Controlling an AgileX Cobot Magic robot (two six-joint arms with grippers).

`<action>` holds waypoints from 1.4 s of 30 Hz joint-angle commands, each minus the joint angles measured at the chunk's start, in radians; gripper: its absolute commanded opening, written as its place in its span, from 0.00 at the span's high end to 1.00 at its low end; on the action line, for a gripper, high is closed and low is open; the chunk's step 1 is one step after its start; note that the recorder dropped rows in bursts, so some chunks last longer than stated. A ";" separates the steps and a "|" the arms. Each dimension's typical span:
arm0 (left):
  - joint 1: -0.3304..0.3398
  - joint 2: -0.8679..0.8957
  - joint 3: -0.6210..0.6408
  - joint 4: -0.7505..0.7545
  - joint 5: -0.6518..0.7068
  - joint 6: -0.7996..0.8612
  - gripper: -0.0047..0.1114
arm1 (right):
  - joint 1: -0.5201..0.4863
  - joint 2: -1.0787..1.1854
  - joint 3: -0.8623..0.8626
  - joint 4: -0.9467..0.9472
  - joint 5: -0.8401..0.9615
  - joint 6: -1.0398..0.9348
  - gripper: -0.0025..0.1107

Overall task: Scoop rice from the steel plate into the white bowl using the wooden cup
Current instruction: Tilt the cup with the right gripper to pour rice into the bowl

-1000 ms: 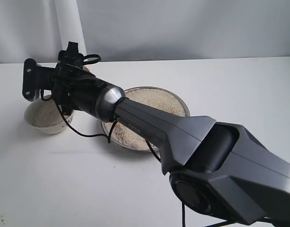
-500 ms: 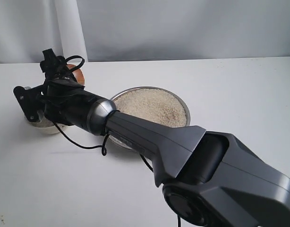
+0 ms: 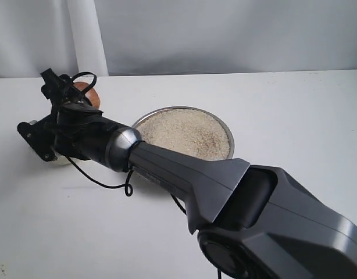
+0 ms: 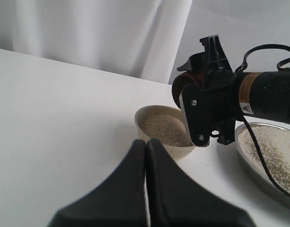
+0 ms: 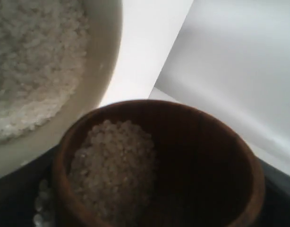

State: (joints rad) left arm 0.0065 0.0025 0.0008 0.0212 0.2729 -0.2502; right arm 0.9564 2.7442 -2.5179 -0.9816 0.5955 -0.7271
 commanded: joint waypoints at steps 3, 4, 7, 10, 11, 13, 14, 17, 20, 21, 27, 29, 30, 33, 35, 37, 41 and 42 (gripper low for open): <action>-0.006 -0.003 -0.001 -0.003 -0.007 -0.004 0.96 | 0.002 0.008 -0.008 -0.049 -0.010 -0.050 0.98; -0.006 -0.003 -0.001 -0.003 -0.007 -0.004 0.96 | 0.002 0.008 -0.008 -0.056 -0.010 -0.050 0.98; -0.006 -0.003 -0.001 -0.003 -0.007 -0.004 0.96 | 0.002 0.008 -0.008 -0.060 -0.016 -0.050 0.98; -0.006 -0.003 -0.001 -0.003 -0.007 -0.004 0.96 | 0.002 0.008 -0.008 -0.108 -0.018 -0.050 0.98; -0.006 -0.003 -0.001 -0.003 -0.007 -0.004 0.96 | 0.002 0.008 -0.008 -0.128 -0.018 -0.050 0.98; -0.006 -0.003 -0.001 -0.003 -0.007 -0.004 0.96 | 0.002 0.008 -0.008 -0.148 -0.018 -0.044 0.98; -0.006 -0.003 -0.001 -0.003 -0.007 -0.004 0.96 | 0.002 0.008 -0.008 -0.150 -0.018 -0.044 0.98; -0.006 -0.003 -0.001 -0.003 -0.007 -0.004 0.96 | 0.002 0.008 -0.008 -0.164 -0.018 -0.044 0.98; -0.006 -0.003 -0.001 -0.003 -0.007 -0.004 0.96 | 0.002 0.008 -0.008 -0.199 -0.027 -0.044 0.98; -0.006 -0.003 -0.001 -0.003 -0.007 -0.004 0.96 | 0.002 0.008 -0.008 -0.206 -0.029 -0.044 0.98; -0.006 -0.003 -0.001 -0.003 -0.007 -0.004 0.96 | 0.002 0.008 -0.008 -0.244 -0.033 -0.044 0.98; -0.006 -0.003 -0.001 -0.003 -0.007 -0.004 0.96 | 0.002 0.008 -0.008 -0.268 -0.035 -0.044 0.98; -0.006 -0.003 -0.001 -0.003 -0.007 -0.004 0.96 | 0.002 0.008 -0.008 -0.272 -0.035 -0.044 0.98; -0.006 -0.003 -0.001 -0.003 -0.007 -0.004 0.96 | 0.002 0.008 -0.008 -0.272 -0.041 -0.045 0.98; -0.006 -0.003 -0.001 -0.003 -0.007 -0.004 0.96 | 0.002 0.008 -0.008 -0.272 -0.050 -0.051 0.98; -0.006 -0.003 -0.001 -0.003 -0.007 -0.004 0.96 | 0.002 0.006 -0.008 -0.272 -0.055 -0.054 0.98; -0.006 -0.003 -0.001 -0.003 -0.007 -0.004 0.96 | 0.009 -0.014 -0.008 -0.274 -0.065 -0.086 0.98; -0.006 -0.003 -0.001 -0.003 -0.007 -0.004 0.96 | 0.011 -0.018 -0.008 -0.274 -0.070 -0.091 0.98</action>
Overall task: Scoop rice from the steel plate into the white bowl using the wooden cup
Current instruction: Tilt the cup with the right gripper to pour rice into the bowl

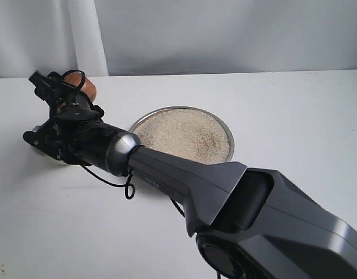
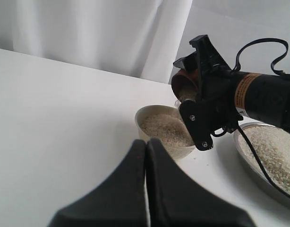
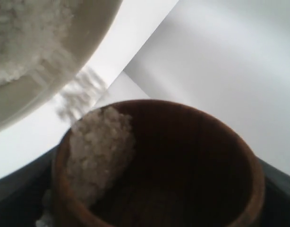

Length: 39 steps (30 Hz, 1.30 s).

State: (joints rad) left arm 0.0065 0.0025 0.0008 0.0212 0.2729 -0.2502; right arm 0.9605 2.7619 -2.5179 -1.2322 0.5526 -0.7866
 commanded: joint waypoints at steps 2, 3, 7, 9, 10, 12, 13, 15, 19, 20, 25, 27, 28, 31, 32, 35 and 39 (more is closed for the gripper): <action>-0.006 -0.003 -0.001 -0.003 -0.007 -0.004 0.96 | 0.010 -0.047 -0.008 -0.021 -0.033 -0.036 0.98; -0.006 -0.003 -0.001 -0.003 -0.007 -0.004 0.96 | 0.011 -0.053 -0.008 -0.021 -0.033 -0.042 0.98; -0.006 -0.003 -0.001 -0.003 -0.007 -0.004 0.96 | 0.016 -0.070 -0.008 -0.017 -0.026 -0.056 0.98; -0.006 -0.003 -0.001 -0.003 -0.007 -0.004 0.96 | 0.018 -0.074 -0.008 -0.017 -0.026 -0.062 0.98; -0.006 -0.003 -0.001 -0.003 -0.007 -0.004 0.96 | 0.018 -0.076 -0.008 -0.017 -0.026 -0.067 0.98; -0.006 -0.003 -0.001 -0.003 -0.007 -0.004 0.96 | 0.018 -0.075 -0.008 -0.017 -0.023 -0.073 0.98; -0.006 -0.003 -0.001 -0.003 -0.007 -0.004 0.96 | 0.018 -0.075 -0.008 -0.017 -0.024 -0.085 0.98; -0.006 -0.003 -0.001 -0.003 -0.007 -0.004 0.96 | 0.018 -0.075 -0.008 -0.017 -0.020 -0.103 0.98; -0.006 -0.003 -0.001 -0.003 -0.007 -0.004 0.96 | 0.018 -0.075 -0.008 -0.017 -0.018 -0.102 0.98; -0.006 -0.003 -0.001 -0.003 -0.007 -0.004 0.96 | 0.018 -0.075 -0.008 -0.008 -0.018 -0.102 0.98; -0.006 -0.003 -0.001 -0.003 -0.007 -0.004 0.96 | 0.018 -0.069 0.027 0.039 0.009 -0.132 0.98; -0.006 -0.003 -0.001 -0.003 -0.007 -0.004 0.96 | 0.018 -0.071 0.032 0.017 0.035 -0.153 0.98; -0.006 -0.003 -0.001 -0.003 -0.007 -0.004 0.96 | 0.018 -0.079 0.032 0.017 0.037 -0.153 0.98; -0.006 -0.003 -0.001 -0.003 -0.007 -0.004 0.96 | 0.018 -0.102 0.032 0.017 0.035 -0.153 0.98; -0.006 -0.003 -0.001 -0.003 -0.007 -0.004 0.96 | 0.018 -0.109 0.032 0.023 0.037 -0.153 0.98; -0.006 -0.003 -0.001 -0.003 -0.007 -0.004 0.96 | 0.018 -0.136 0.032 0.115 0.041 -0.138 0.98; -0.006 -0.003 -0.001 -0.003 -0.007 -0.004 0.96 | 0.014 -0.175 0.032 0.364 0.096 -0.074 0.98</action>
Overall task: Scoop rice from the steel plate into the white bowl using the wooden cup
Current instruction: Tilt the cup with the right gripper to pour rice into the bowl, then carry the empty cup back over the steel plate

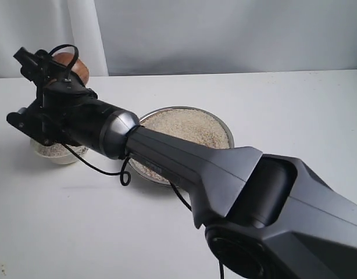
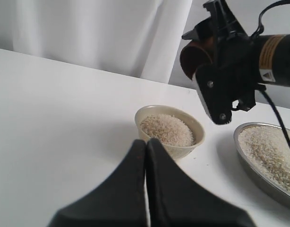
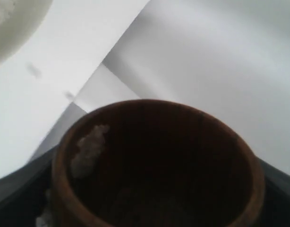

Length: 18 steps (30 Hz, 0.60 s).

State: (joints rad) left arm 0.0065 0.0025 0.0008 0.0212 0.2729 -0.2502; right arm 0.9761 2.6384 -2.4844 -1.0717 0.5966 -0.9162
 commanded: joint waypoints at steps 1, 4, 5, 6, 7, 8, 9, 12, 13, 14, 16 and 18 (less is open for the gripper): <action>-0.006 -0.003 -0.001 -0.003 -0.007 -0.004 0.96 | -0.002 -0.063 -0.002 0.240 0.069 0.101 0.98; -0.006 -0.003 -0.001 -0.003 -0.007 -0.004 0.96 | -0.008 -0.094 -0.002 0.302 0.130 0.379 0.98; -0.006 -0.003 -0.001 -0.003 -0.007 -0.004 0.96 | -0.011 -0.109 -0.002 0.304 0.163 0.471 0.98; -0.006 -0.003 -0.001 -0.003 -0.007 -0.004 0.96 | -0.016 -0.122 -0.002 0.304 0.200 0.534 0.98; -0.006 -0.003 -0.001 -0.003 -0.007 -0.004 0.96 | -0.022 -0.136 -0.002 0.304 0.234 0.563 0.98; -0.006 -0.003 -0.001 -0.003 -0.007 -0.004 0.96 | -0.031 -0.149 -0.002 0.310 0.280 0.581 0.98; -0.006 -0.003 -0.001 -0.003 -0.007 -0.004 0.96 | -0.041 -0.162 -0.002 0.323 0.329 0.581 0.98; -0.006 -0.003 -0.001 -0.003 -0.007 -0.004 0.96 | -0.087 -0.200 -0.002 0.408 0.463 0.573 0.98; -0.006 -0.003 -0.001 -0.003 -0.007 -0.004 0.96 | -0.103 -0.211 -0.002 0.445 0.504 0.562 0.98; -0.006 -0.003 -0.001 -0.003 -0.007 -0.004 0.96 | -0.123 -0.225 -0.002 0.495 0.542 0.542 0.98; -0.006 -0.003 -0.001 -0.003 -0.007 -0.004 0.96 | -0.167 -0.247 -0.002 0.596 0.610 0.505 0.98; -0.006 -0.003 -0.001 -0.003 -0.007 -0.004 0.96 | -0.204 -0.266 -0.002 0.682 0.625 0.472 0.98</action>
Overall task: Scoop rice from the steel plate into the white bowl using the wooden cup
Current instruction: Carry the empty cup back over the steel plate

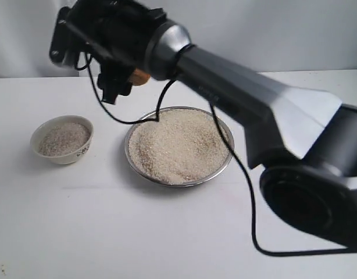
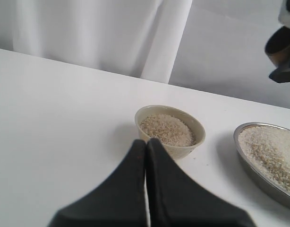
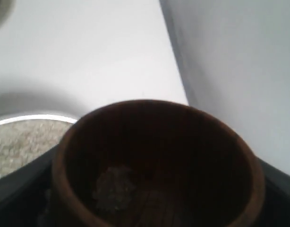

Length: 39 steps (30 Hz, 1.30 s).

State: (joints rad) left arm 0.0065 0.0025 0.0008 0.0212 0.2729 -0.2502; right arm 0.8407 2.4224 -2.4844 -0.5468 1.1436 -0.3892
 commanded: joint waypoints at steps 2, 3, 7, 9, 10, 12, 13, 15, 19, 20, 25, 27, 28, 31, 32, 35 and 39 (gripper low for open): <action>-0.006 -0.003 -0.001 -0.003 -0.007 -0.004 0.96 | -0.108 -0.064 0.000 0.226 0.077 -0.067 0.98; -0.006 -0.003 -0.001 -0.003 -0.007 -0.004 0.96 | -0.121 -0.071 0.008 0.246 0.077 -0.063 0.98; -0.006 -0.003 -0.001 -0.003 -0.007 -0.004 0.96 | -0.159 -0.097 0.065 0.242 0.077 -0.081 0.98; -0.006 -0.003 -0.001 -0.003 -0.007 -0.004 0.96 | -0.170 -0.105 0.108 0.204 0.077 -0.084 0.98; -0.006 -0.003 -0.001 -0.003 -0.007 -0.004 0.96 | -0.176 -0.110 0.135 0.175 0.077 -0.084 0.98; -0.006 -0.003 -0.001 -0.003 -0.007 -0.004 0.96 | -0.183 -0.114 0.197 0.124 0.077 -0.102 0.98; -0.006 -0.003 -0.001 -0.003 -0.007 -0.004 0.96 | -0.188 -0.114 0.222 0.104 0.077 -0.113 0.98; -0.006 -0.003 -0.001 -0.003 -0.007 -0.004 0.96 | -0.193 -0.114 0.279 0.085 0.077 -0.162 0.98; -0.006 -0.003 -0.001 -0.003 -0.007 -0.004 0.96 | -0.195 -0.114 0.365 0.062 0.077 -0.307 0.98; -0.006 -0.003 -0.001 -0.003 -0.007 -0.004 0.96 | -0.195 -0.114 0.375 0.050 0.077 -0.324 0.98; -0.006 -0.003 -0.001 -0.003 -0.007 -0.004 0.96 | -0.195 -0.112 0.394 -0.015 0.077 -0.369 0.98; -0.006 -0.003 -0.001 -0.003 -0.007 -0.004 0.96 | -0.195 -0.112 0.394 -0.023 0.077 -0.397 0.98; -0.006 -0.003 -0.001 -0.003 -0.007 -0.004 0.96 | -0.195 -0.112 0.394 -0.023 0.077 -0.404 0.98; -0.006 -0.003 -0.001 -0.003 -0.007 -0.004 0.96 | -0.195 -0.106 0.394 -0.021 0.077 -0.435 0.98; -0.006 -0.003 -0.001 -0.003 -0.007 -0.004 0.96 | -0.195 -0.101 0.394 -0.021 0.077 -0.449 0.98; -0.006 -0.003 -0.001 -0.003 -0.007 -0.004 0.96 | -0.195 -0.076 0.394 -0.035 0.077 -0.456 0.98; -0.006 -0.003 -0.001 -0.003 -0.007 -0.004 0.96 | -0.191 -0.026 0.394 -0.097 0.077 -0.440 0.98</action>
State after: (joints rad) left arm 0.0065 0.0025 0.0008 0.0212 0.2729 -0.2502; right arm 0.6476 2.3679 -2.0956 -0.5933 1.2247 -0.8307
